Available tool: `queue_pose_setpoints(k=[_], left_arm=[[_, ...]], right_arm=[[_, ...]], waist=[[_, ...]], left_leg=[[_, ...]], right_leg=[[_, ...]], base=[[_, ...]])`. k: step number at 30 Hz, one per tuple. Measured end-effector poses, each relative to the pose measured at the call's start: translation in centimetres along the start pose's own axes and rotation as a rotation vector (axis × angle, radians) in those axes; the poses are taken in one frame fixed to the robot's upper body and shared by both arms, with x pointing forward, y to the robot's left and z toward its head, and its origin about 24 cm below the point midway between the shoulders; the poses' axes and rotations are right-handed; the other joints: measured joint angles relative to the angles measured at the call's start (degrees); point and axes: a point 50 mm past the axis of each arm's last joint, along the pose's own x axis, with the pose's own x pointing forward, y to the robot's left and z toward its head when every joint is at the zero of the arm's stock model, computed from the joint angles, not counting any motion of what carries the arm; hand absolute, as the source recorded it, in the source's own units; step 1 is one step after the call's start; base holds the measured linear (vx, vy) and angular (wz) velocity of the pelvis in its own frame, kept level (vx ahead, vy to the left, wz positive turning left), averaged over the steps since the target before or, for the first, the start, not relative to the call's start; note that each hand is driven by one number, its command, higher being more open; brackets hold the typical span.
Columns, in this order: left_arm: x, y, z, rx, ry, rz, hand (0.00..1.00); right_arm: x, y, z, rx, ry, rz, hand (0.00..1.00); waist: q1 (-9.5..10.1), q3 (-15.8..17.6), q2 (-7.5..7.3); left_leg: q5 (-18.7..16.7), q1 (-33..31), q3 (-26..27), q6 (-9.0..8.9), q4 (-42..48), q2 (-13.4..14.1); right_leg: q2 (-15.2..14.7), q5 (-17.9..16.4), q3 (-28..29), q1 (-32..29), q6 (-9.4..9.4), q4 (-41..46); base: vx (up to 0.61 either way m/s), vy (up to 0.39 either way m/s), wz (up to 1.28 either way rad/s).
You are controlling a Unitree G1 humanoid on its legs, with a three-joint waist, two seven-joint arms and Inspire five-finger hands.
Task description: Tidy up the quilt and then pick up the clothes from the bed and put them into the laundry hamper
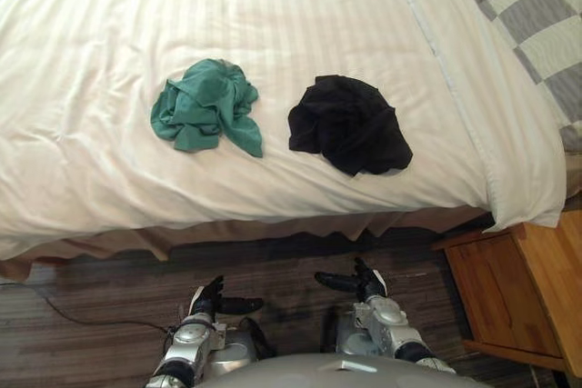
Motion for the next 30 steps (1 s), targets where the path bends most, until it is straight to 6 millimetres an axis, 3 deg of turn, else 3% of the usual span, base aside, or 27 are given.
queue_pose_setpoints(k=[1,2,3,6,7,9,13,15,16,17,18,19,21,23,24,25,27,30], left_arm=[[0.0,-0.1,0.0,0.006,0.001,-0.005,1.00],[0.0,-0.5,-0.1,0.009,0.013,-0.036,1.00],[0.1,-1.4,0.2,-0.004,0.017,-0.054,1.00],[0.1,-3.5,0.5,-0.067,0.004,-0.079,1.00],[0.0,-3.8,0.4,-0.076,0.007,-0.081,1.00],[0.0,-4.9,0.6,-0.094,0.004,-0.097,1.00],[-0.1,-5.4,0.7,-0.101,0.001,-0.112,1.00],[0.0,-5.1,1.0,-0.094,-0.007,-0.103,1.00],[0.1,-5.1,1.3,-0.094,-0.015,-0.102,1.00],[0.2,-5.1,1.7,-0.093,-0.027,-0.101,1.00],[0.3,-4.9,1.9,-0.090,-0.034,-0.096,1.00],[0.2,-5.0,1.8,-0.092,-0.032,-0.100,1.00],[0.1,-5.4,1.2,-0.094,-0.009,-0.112,1.00],[0.0,-5.5,1.0,-0.092,-0.001,-0.123,1.00],[0.0,-5.9,0.8,-0.095,0.003,-0.132,1.00],[-0.2,-6.4,0.5,-0.098,0.012,-0.143,1.00],[-0.1,-6.2,0.8,-0.033,0.000,-0.143,1.00],[-0.1,-5.1,0.3,0.043,0.008,-0.124,1.00]], right_arm=[[0.0,0.1,0.1,-0.004,-0.003,0.005,1.00],[0.0,0.2,0.0,-0.010,-0.002,0.016,1.00],[0.0,0.0,0.2,-0.015,-0.005,0.017,1.00],[0.1,-0.9,0.3,-0.027,-0.007,-0.004,1.00],[0.1,-0.8,0.4,-0.028,-0.007,-0.002,1.00],[0.1,-0.9,0.3,-0.027,0.001,-0.008,1.00],[0.0,-1.7,-0.1,-0.013,0.014,-0.035,1.00],[0.0,-1.9,-0.4,-0.010,0.025,-0.041,1.00],[0.0,-2.0,-0.4,-0.012,0.026,-0.042,1.00],[0.0,-2.3,-0.4,-0.016,0.027,-0.049,1.00],[0.0,-2.3,-0.4,-0.018,0.030,-0.048,1.00],[0.0,-3.0,-0.6,-0.026,0.041,-0.062,1.00],[-0.2,-4.0,-0.9,-0.018,0.053,-0.092,1.00],[-0.5,-5.0,-1.7,-0.012,0.074,-0.131,1.00],[-0.8,-5.7,-2.2,-0.013,0.087,-0.148,1.00],[-0.8,-6.5,-2.0,-0.011,0.089,-0.168,1.00],[-0.8,-6.1,-2.0,0.014,0.089,-0.164,1.00],[-0.9,-4.9,-3.0,0.040,0.116,-0.135,1.00]], waist=[[-0.30,0.08,0.13],[-0.74,0.00,-0.03],[-0.61,0.39,0.85],[-0.66,0.28,4.75],[-0.64,0.20,5.08],[-0.77,0.14,5.19],[-0.72,0.07,5.11],[-0.54,0.51,4.08],[-0.55,0.84,3.04],[-0.55,1.16,2.91],[-0.30,1.33,2.88],[-0.17,1.30,3.35],[-0.99,0.67,4.46],[-1.15,0.48,4.74],[-1.48,-0.29,6.00],[-2.28,-1.24,7.23],[-3.05,-1.67,6.27],[-2.23,-3.28,2.84]], left_leg=[[0.19,0.49,-0.45,-0.21,-0.23,-0.14],[0.51,1.46,-1.66,-0.53,-1.07,-1.35],[0.76,3.04,-2.46,-1.24,-2.06,-1.44],[1.82,5.10,-1.85,-2.89,-6.09,-1.52],[2.09,5.43,-1.48,-3.21,-6.68,-1.51],[2.67,7.88,-0.87,-4.06,-7.92,-1.51],[2.68,9.31,-0.48,-4.10,-7.42,-1.69],[2.65,7.04,-1.03,-4.10,-2.54,-1.71],[2.66,3.62,-2.74,-4.09,4.80,-1.26],[2.83,-0.40,-5.90,-4.06,13.32,-0.39],[1.62,-2.17,-7.79,-3.91,16.45,-0.17],[-1.03,-2.67,-8.98,-4.03,17.20,1.37],[-1.18,-1.23,-6.44,-4.20,13.17,7.25],[3.05,1.37,-3.72,-3.41,6.06,10.46],[8.33,1.51,-3.65,-3.34,2.97,11.56],[10.55,1.62,-4.22,-5.94,-0.25,11.02],[8.88,2.40,-3.98,-8.53,-6.58,7.84],[10.17,2.49,-5.66,-7.62,-10.31,2.92]], right_leg=[[1.46,0.38,1.31,0.34,0.01,-3.20],[2.62,5.60,3.72,1.71,-0.45,-9.65],[3.11,8.60,3.89,3.80,-1.32,-11.22],[4.17,8.97,4.53,5.74,-1.42,-14.59],[4.42,8.96,4.76,5.80,-1.43,-14.73],[5.03,8.95,5.13,8.79,-1.45,-17.00],[5.04,8.95,5.52,11.12,-1.45,-18.69],[3.79,8.91,5.93,10.98,-1.47,-18.74],[2.38,8.66,6.20,10.66,-1.51,-18.43],[0.76,8.42,6.58,10.61,-1.55,-18.20],[-0.10,8.38,6.69,10.69,-1.52,-18.18],[-0.52,8.42,7.39,10.70,-1.46,-18.03],[-0.89,8.39,7.80,11.34,-0.69,-18.03],[-1.86,7.82,8.42,11.51,1.12,-17.04],[-1.95,7.51,8.36,11.07,2.20,-16.49],[-1.99,7.54,8.78,9.89,3.99,-16.23],[-4.25,8.34,7.37,9.04,5.64,-16.79],[-7.87,9.18,5.63,9.83,6.99,-18.28]], base=[[0.15,-0.084,0.47],[0.15,-0.113,0.48],[0.16,-0.104,0.38],[0.14,-0.053,0.01],[0.09,-0.049,-0.20],[0.07,-0.052,-0.12],[0.01,-0.001,-0.03],[0.00,0.002,0.02],[0.00,-0.038,0.04],[0.00,0.000,0.00],[0.02,0.031,-0.23],[0.04,0.116,-0.32],[0.06,0.174,-0.30],[0.05,0.218,-0.10],[0.04,0.287,0.01],[0.05,0.382,0.22],[0.02,0.289,0.41],[-0.02,0.170,0.40]])
